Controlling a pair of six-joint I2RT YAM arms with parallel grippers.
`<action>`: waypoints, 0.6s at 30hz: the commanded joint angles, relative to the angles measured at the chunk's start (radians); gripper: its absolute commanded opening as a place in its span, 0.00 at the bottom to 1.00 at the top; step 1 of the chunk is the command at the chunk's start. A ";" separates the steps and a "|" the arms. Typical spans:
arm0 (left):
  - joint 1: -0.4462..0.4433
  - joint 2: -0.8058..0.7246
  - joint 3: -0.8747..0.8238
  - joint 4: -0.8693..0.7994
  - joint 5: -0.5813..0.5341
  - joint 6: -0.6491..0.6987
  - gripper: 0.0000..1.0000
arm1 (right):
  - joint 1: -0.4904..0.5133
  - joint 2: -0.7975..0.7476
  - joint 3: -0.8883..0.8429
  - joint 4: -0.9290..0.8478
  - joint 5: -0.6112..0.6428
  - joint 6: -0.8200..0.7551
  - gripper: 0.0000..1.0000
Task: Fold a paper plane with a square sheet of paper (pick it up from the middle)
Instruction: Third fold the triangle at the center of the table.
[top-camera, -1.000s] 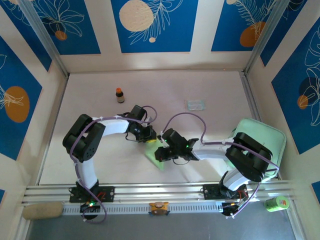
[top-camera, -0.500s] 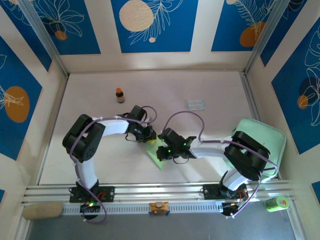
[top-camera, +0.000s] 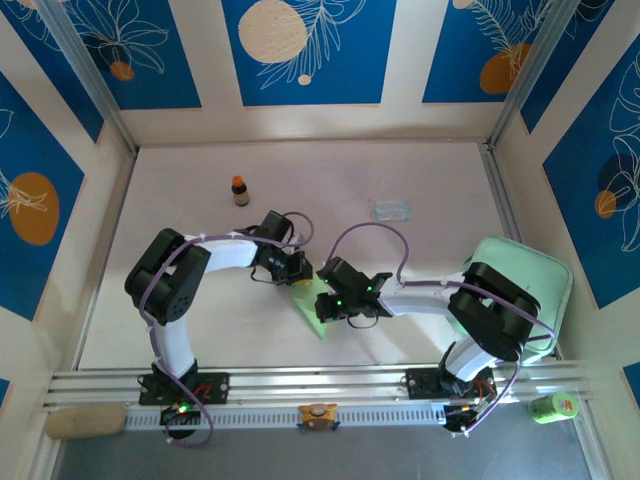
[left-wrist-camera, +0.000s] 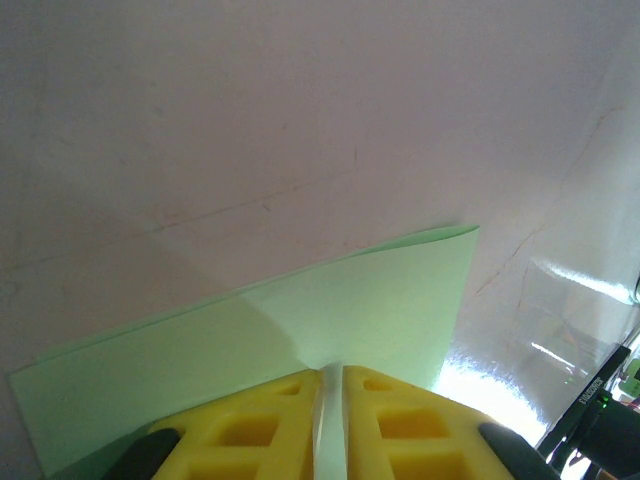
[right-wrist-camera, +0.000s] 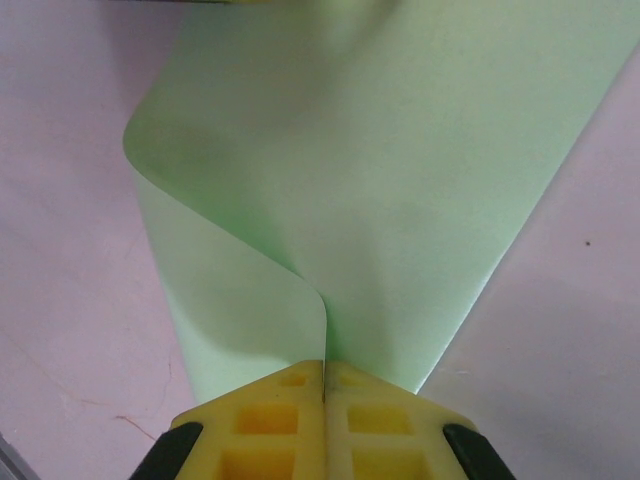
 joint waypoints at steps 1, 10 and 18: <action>0.004 -0.006 -0.026 -0.033 -0.019 0.008 0.17 | 0.002 0.013 0.030 -0.024 0.010 -0.015 0.04; 0.004 -0.013 -0.030 -0.037 -0.019 0.011 0.16 | -0.001 0.021 0.041 -0.037 0.016 -0.018 0.04; 0.004 -0.019 -0.037 -0.038 -0.020 0.013 0.16 | -0.002 0.025 0.038 -0.040 0.024 -0.015 0.04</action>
